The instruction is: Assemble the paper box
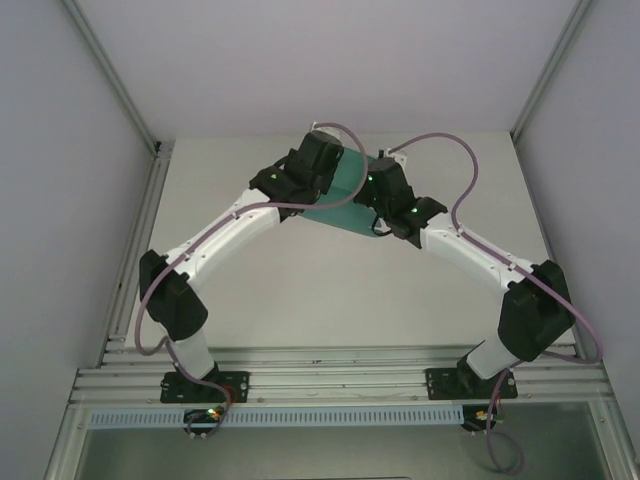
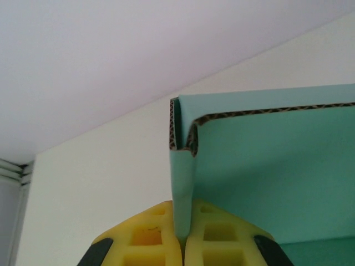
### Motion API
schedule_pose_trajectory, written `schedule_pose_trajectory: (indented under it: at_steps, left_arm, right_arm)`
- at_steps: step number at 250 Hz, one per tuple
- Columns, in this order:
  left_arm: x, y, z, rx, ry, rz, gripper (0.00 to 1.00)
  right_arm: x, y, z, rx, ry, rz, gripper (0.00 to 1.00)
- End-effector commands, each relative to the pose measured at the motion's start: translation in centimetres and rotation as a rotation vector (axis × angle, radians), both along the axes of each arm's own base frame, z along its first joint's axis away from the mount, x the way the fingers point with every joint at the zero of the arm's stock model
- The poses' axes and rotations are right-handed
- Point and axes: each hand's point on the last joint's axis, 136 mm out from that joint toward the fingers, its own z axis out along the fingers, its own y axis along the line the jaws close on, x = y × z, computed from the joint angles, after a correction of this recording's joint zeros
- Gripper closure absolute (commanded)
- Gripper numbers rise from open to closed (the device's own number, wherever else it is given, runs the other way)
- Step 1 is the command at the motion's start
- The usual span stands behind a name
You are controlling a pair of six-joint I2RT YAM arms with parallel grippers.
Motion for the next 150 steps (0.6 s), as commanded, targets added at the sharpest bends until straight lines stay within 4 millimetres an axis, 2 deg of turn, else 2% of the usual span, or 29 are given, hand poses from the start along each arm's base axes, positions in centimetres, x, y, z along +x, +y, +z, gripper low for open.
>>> schedule_pose_trajectory:
  at_steps: [1,26,51,90,108,128,150]
  left_arm:
    - [2.8,7.2,-0.7,0.261,-0.058,0.303,1.00]
    - [3.8,11.2,-2.0,0.295,-0.008,0.432,1.00]
    - [3.6,13.1,-0.7,0.371,-0.058,0.523,1.00]
    - [3.4,13.8,0.3,0.471,-0.091,0.571,1.00]
    - [3.2,13.9,-0.4,0.420,-0.041,0.544,1.00]
    - [2.9,12.4,-1.6,0.266,0.038,0.433,1.00]
    - [2.4,10.9,-1.3,0.202,0.032,0.372,1.00]
  right_arm:
    - [-0.9,-4.4,0.4,-0.180,0.013,-0.153,1.00]
    - [-1.7,-6.8,1.2,-0.271,0.015,-0.246,1.00]
    - [-1.9,-8.5,1.3,-0.366,0.043,-0.306,1.00]
    - [-1.5,-9.5,1.1,-0.430,0.065,-0.362,1.00]
    - [-1.2,-9.7,0.7,-0.417,0.075,-0.355,1.00]
    - [-0.7,-8.8,0.0,-0.341,0.068,-0.304,1.00]
    - [-0.3,-8.3,0.0,-0.317,0.063,-0.293,1.00]
